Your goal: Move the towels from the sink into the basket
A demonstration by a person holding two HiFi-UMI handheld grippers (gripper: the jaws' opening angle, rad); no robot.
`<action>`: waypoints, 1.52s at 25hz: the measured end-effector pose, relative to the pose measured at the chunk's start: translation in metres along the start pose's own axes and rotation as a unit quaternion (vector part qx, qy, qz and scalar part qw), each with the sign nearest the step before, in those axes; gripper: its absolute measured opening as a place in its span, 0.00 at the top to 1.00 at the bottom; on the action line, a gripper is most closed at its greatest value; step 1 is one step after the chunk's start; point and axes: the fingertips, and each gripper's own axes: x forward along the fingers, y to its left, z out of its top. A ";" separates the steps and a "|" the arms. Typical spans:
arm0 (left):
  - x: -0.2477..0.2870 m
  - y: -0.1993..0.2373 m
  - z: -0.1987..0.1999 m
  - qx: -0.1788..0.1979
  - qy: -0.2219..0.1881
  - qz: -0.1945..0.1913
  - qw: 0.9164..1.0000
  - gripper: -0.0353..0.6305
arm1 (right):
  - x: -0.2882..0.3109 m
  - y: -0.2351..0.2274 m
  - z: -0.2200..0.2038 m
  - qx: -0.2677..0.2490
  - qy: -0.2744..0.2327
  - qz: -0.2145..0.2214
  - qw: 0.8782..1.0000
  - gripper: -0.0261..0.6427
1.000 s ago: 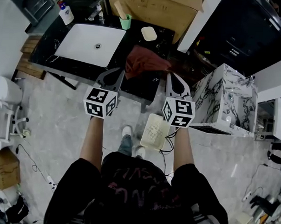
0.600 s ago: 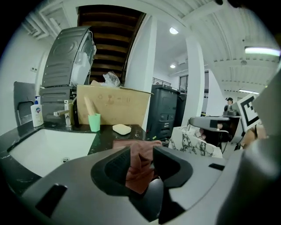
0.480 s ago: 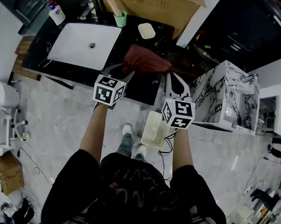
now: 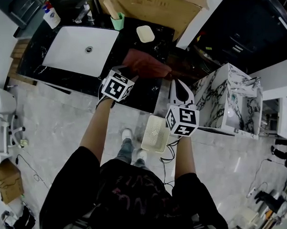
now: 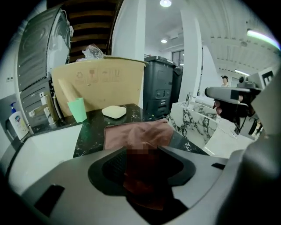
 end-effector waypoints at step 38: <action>-0.187 0.014 0.105 -0.023 -0.248 0.086 0.965 0.90 | -0.035 0.035 0.055 -0.006 -0.051 -0.002 0.999 0.94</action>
